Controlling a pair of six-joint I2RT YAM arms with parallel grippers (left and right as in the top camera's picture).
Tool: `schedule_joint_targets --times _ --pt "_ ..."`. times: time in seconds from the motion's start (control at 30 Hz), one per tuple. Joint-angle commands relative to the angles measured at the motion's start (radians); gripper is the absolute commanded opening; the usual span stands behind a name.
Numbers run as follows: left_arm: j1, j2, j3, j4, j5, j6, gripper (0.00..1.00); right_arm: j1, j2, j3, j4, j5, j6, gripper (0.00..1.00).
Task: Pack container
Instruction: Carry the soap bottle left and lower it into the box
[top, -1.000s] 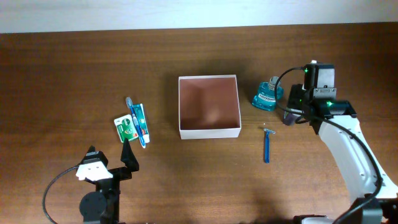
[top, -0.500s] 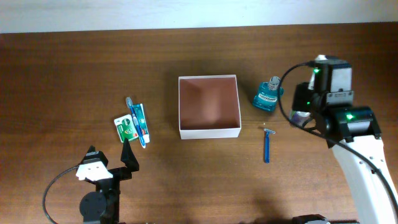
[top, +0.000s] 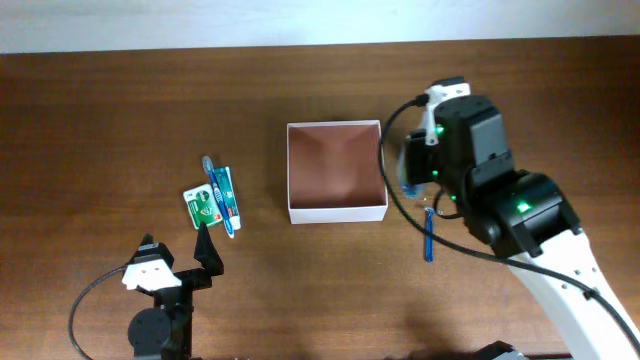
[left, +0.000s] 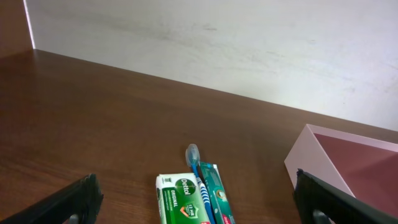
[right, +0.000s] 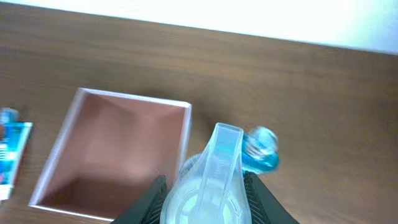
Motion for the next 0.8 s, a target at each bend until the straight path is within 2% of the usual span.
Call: schedule_joint_targets --times 0.0,0.4,0.77 --pt "0.006 -0.005 -0.010 0.007 0.000 0.020 0.99 0.049 0.043 0.041 0.078 0.017 -0.011 0.32" --pt "0.006 -0.005 -0.010 0.007 0.000 0.020 1.00 0.071 0.244 0.041 0.346 -0.003 -0.079 0.32" --pt "0.006 -0.005 -0.010 0.007 0.000 0.020 0.99 0.071 0.396 0.041 0.447 -0.025 -0.078 0.32"
